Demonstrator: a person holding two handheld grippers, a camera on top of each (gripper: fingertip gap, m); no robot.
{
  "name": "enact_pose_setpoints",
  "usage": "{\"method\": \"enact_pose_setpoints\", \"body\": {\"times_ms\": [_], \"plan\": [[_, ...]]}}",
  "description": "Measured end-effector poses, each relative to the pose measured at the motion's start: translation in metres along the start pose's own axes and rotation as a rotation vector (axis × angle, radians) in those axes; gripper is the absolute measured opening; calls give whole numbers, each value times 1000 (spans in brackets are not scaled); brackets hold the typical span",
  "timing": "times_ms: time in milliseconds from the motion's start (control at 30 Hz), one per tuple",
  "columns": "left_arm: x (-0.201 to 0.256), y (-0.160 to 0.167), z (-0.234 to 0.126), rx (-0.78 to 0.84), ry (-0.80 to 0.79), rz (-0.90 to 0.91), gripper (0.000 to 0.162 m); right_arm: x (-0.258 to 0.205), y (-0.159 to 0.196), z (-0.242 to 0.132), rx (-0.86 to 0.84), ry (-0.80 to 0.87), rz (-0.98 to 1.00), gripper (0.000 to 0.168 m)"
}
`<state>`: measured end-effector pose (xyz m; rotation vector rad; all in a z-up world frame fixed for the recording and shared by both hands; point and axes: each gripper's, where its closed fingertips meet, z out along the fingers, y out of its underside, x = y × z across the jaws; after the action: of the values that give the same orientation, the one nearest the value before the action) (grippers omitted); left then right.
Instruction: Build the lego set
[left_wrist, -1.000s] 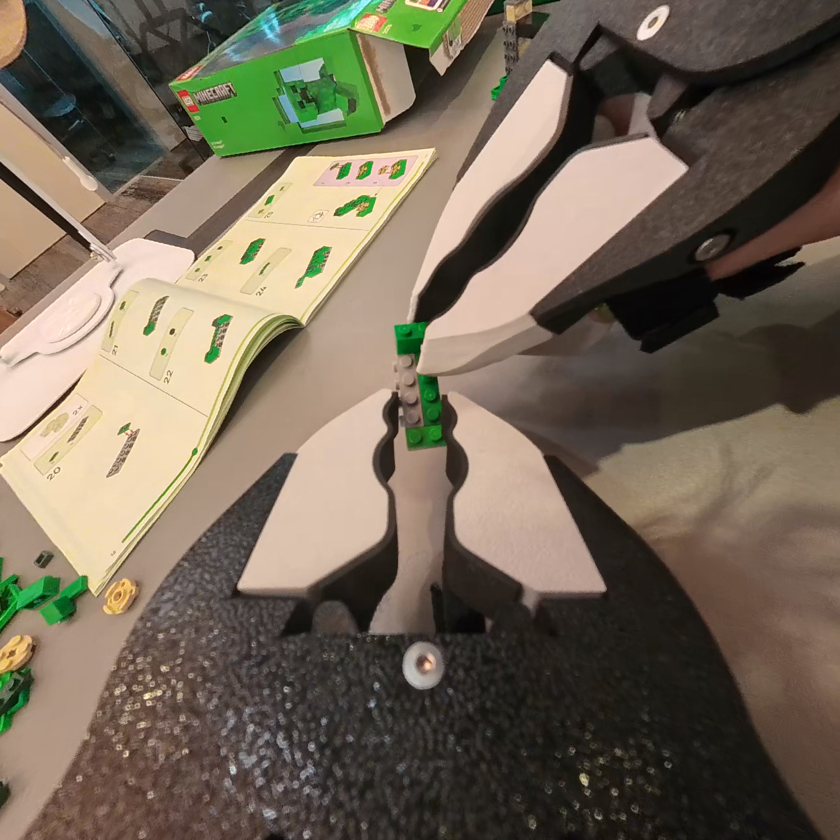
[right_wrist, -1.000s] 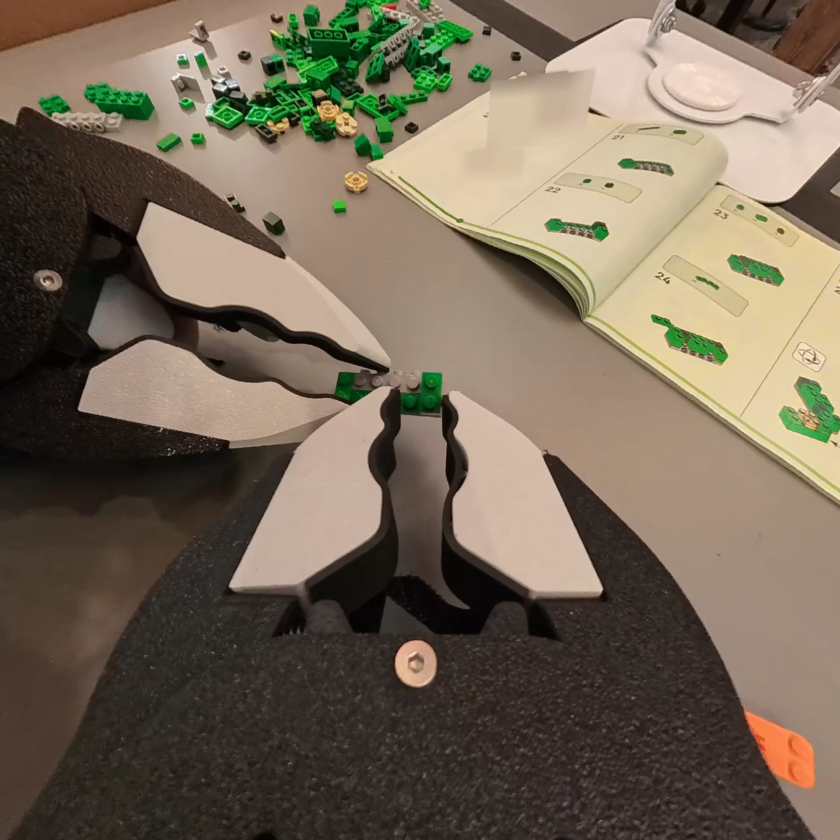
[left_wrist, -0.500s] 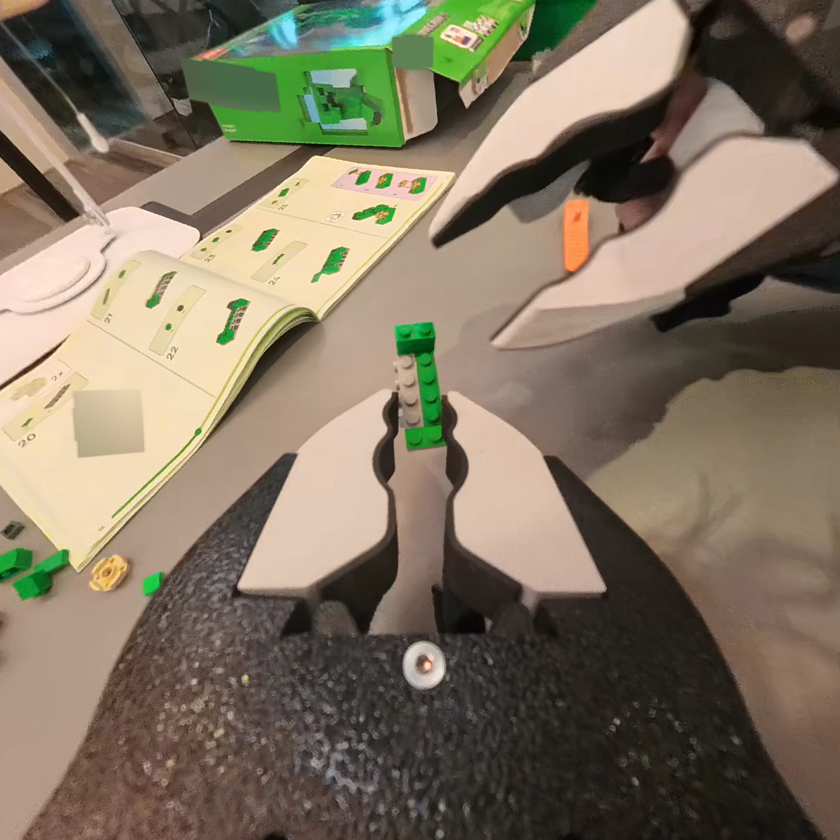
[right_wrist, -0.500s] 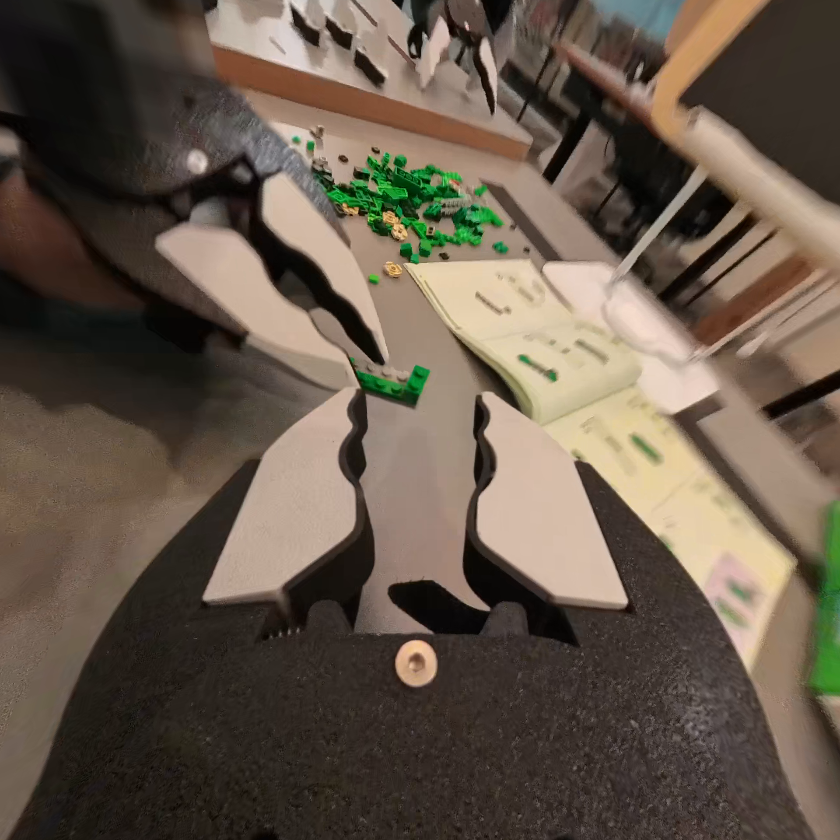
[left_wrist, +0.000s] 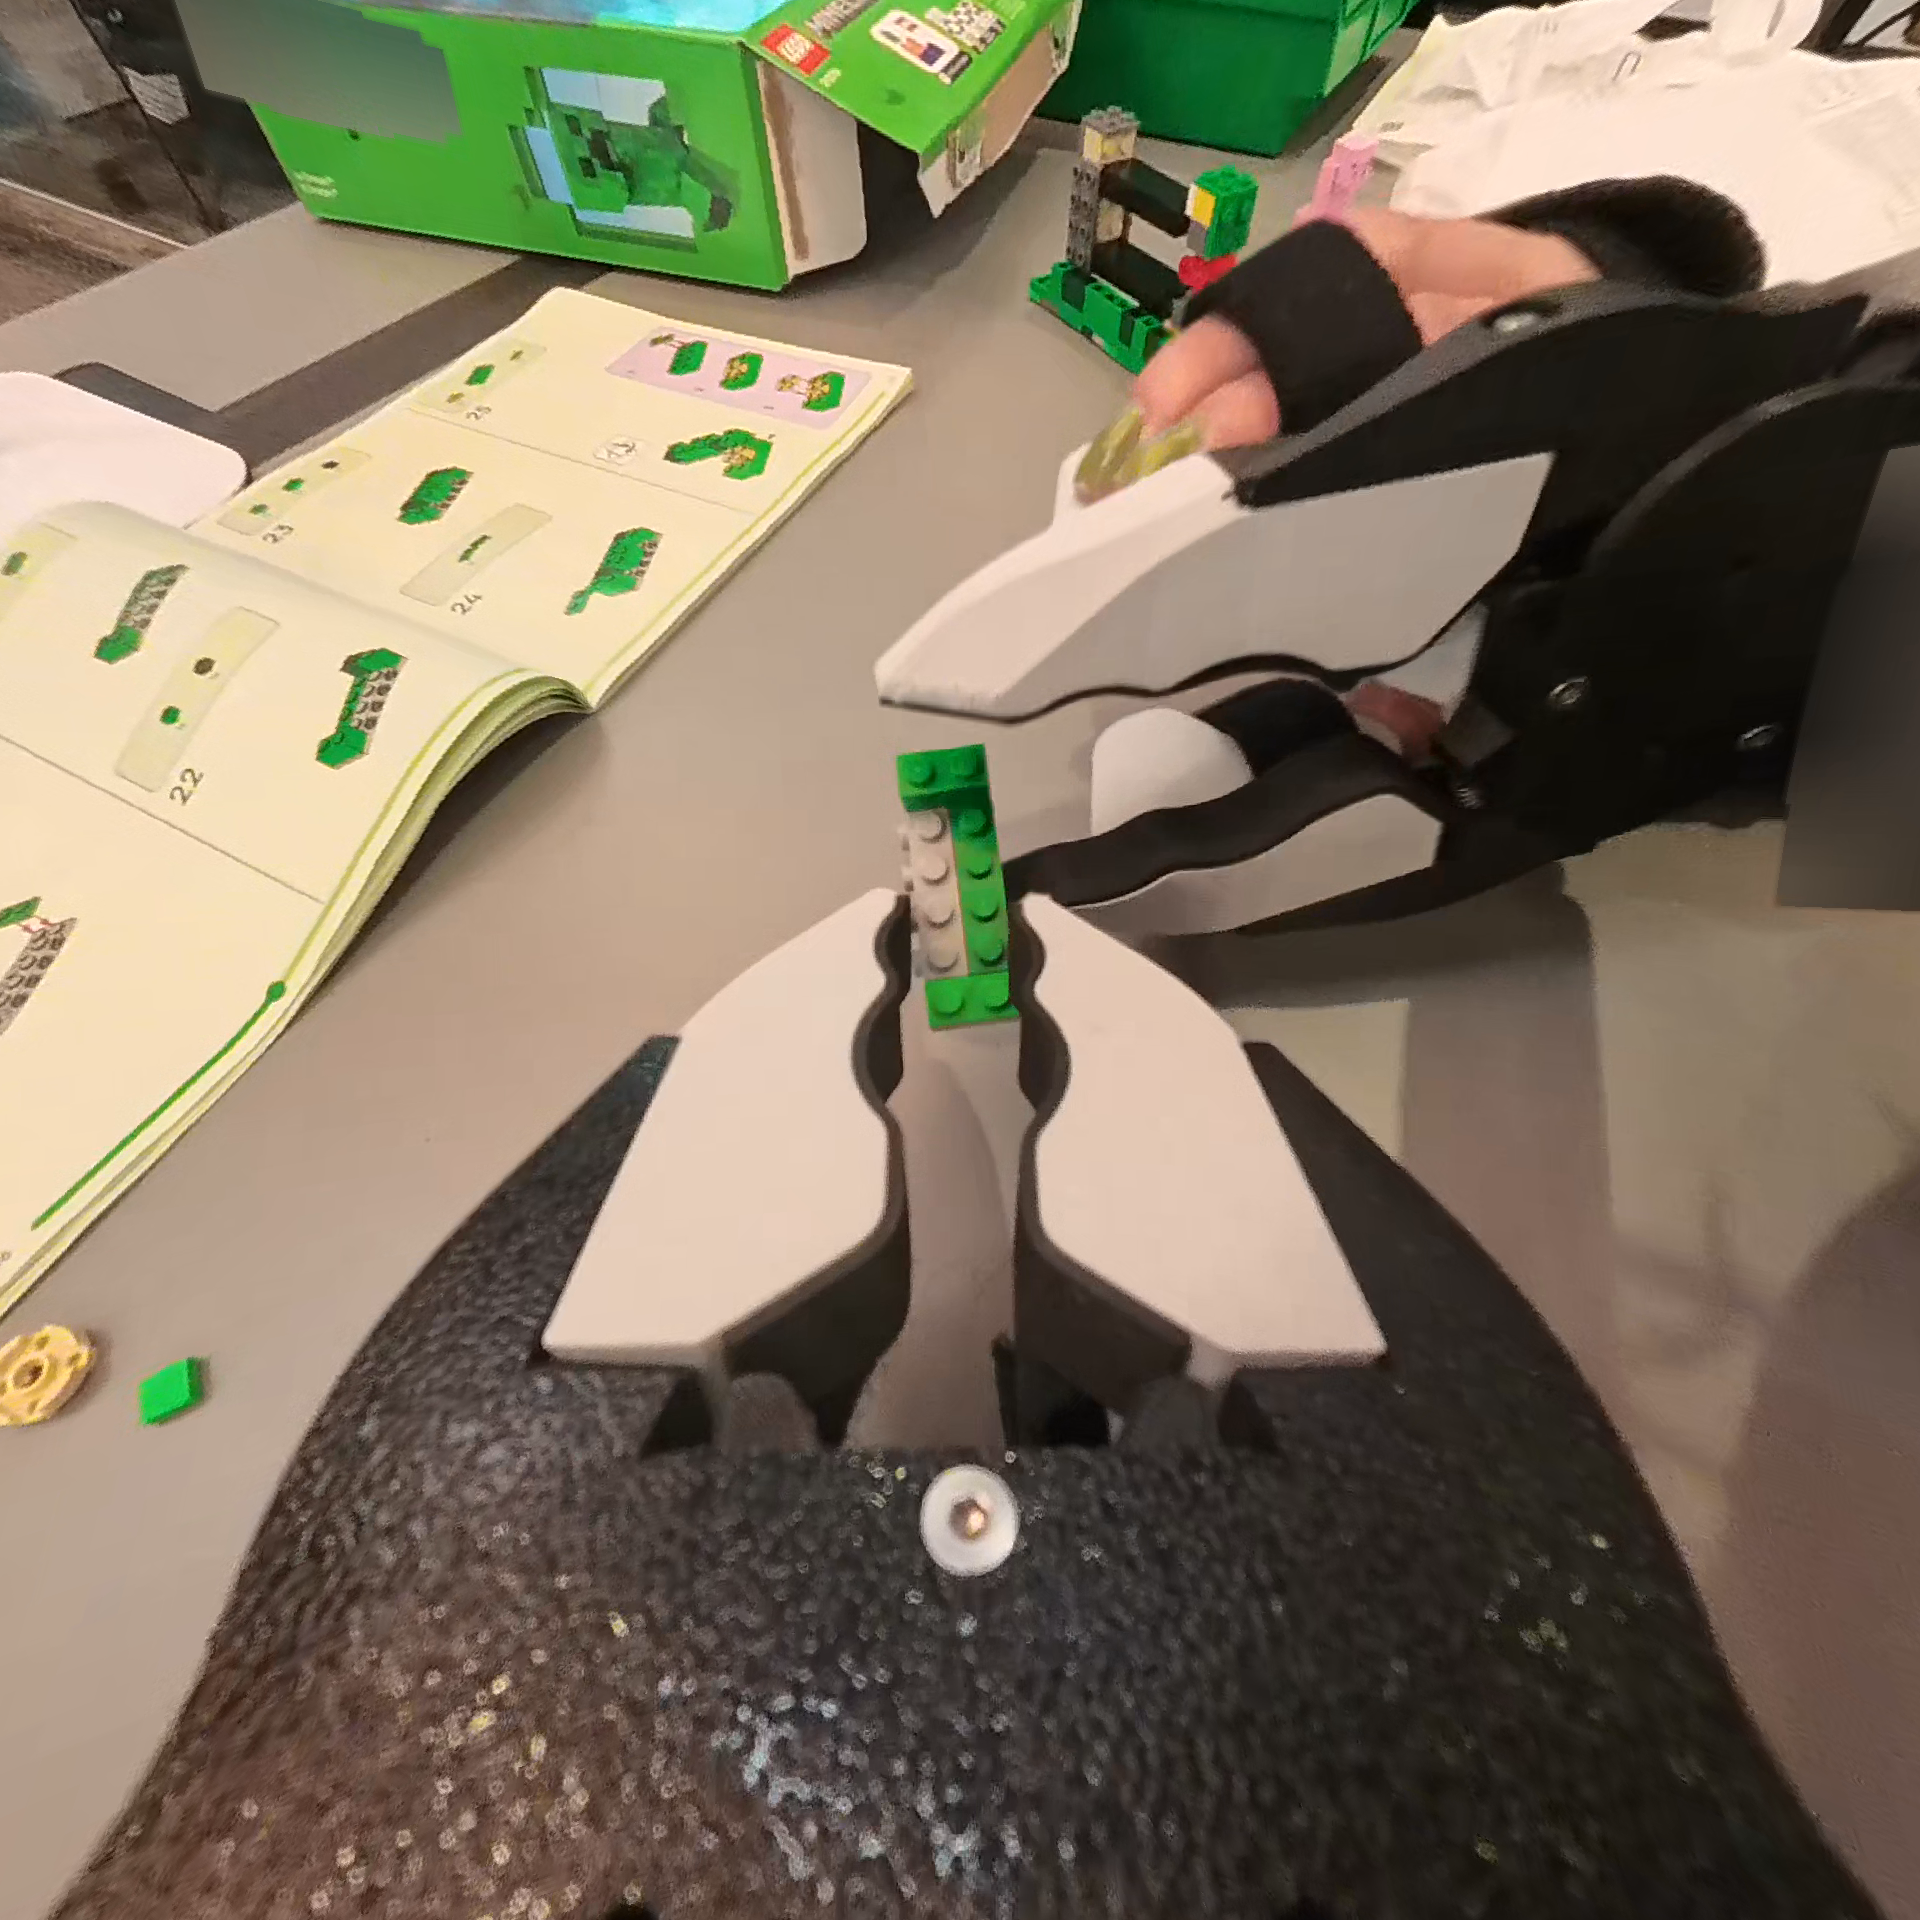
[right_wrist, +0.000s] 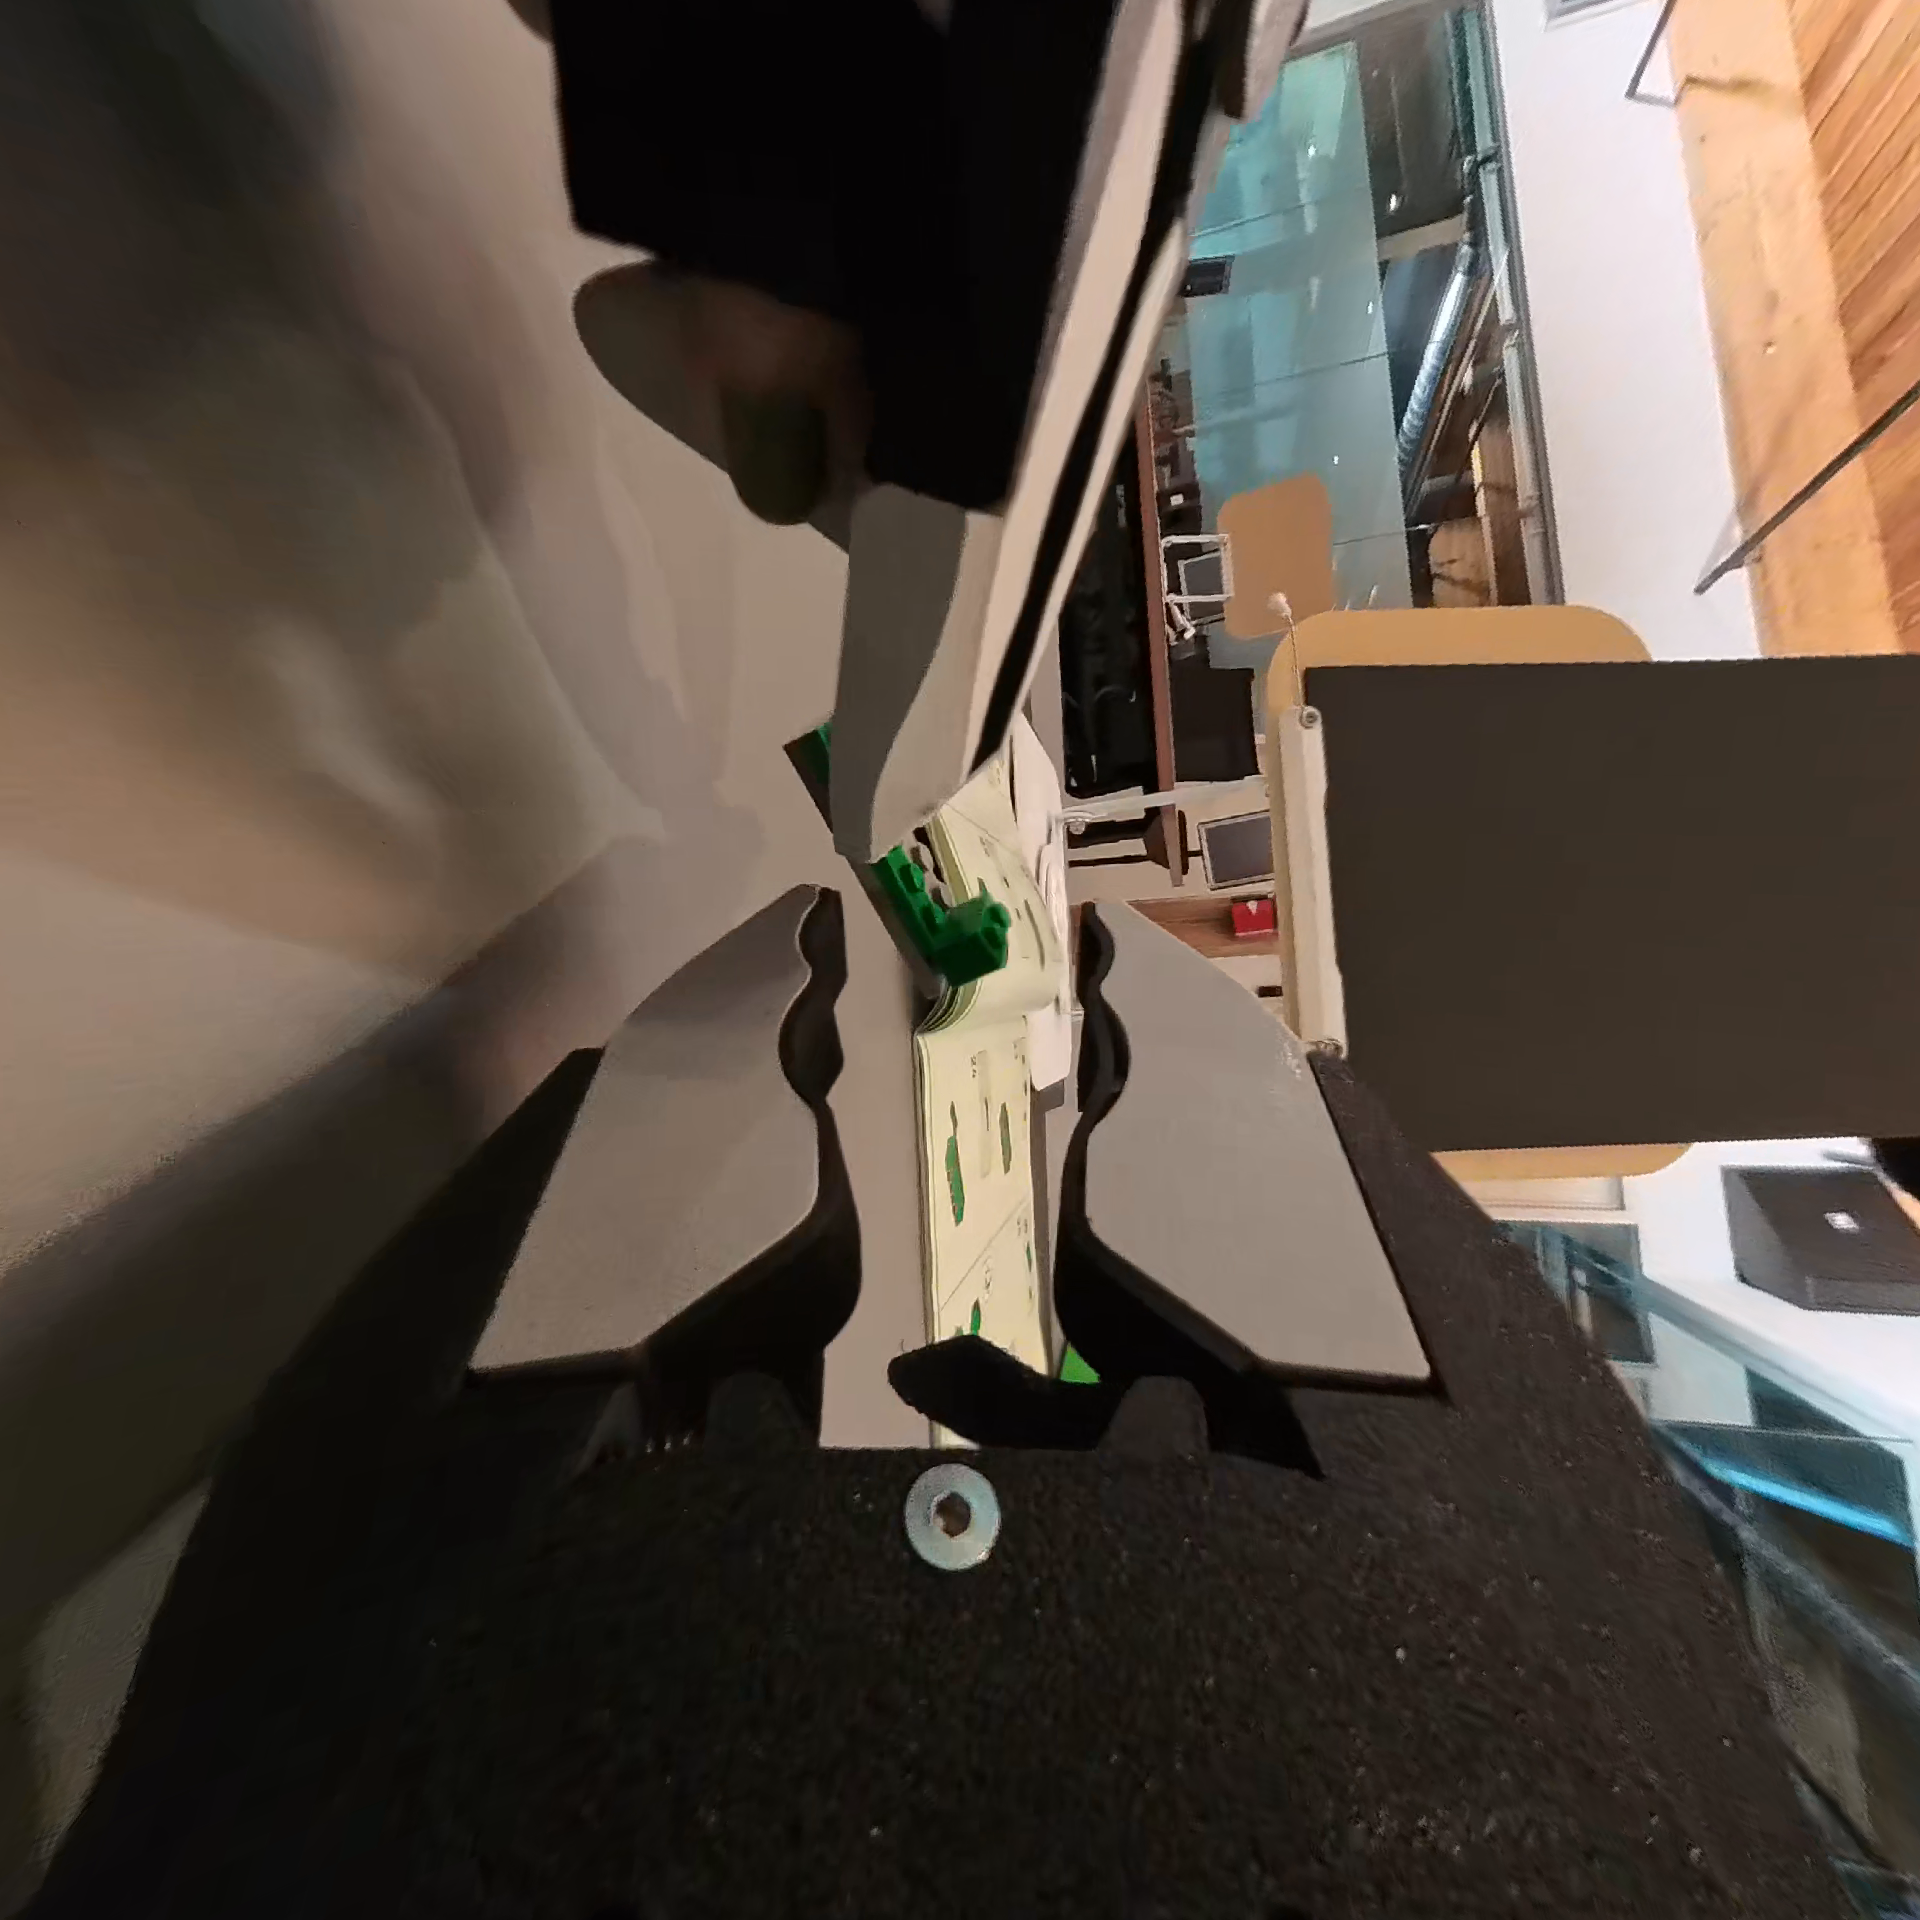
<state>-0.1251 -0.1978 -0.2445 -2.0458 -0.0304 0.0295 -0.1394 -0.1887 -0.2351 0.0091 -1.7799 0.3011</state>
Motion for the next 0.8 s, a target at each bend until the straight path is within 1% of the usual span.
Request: {"method": "enact_pose_setpoints", "body": {"times_ms": [67, 133, 233, 500, 600, 633, 800], "plan": [[3, -1, 0, 1, 18, 5, 17, -3, -1, 0, 4, -5, -24, 37], [6, -2, -1, 3, 27, 14, 17, -4, -1, 0, 2, 1, -41, 26], [7, -4, -2, 12, 35, 15, 17, -5, 0, 0, -5, -18, -20, 23], [8, -11, -8, 67, 79, -52, 17, -3, -3, -3, 8, -54, 50, 17], [7, -8, -7, 58, 67, -35, 10, -9, -3, 0, 16, -98, 123, 16], [8, -10, -8, 69, 69, -29, 5, -8, -3, 0, 23, -102, 167, 17], [8, -10, -9, 71, 86, 3, 7, -9, -5, 1, 53, -127, 253, 17]]}}
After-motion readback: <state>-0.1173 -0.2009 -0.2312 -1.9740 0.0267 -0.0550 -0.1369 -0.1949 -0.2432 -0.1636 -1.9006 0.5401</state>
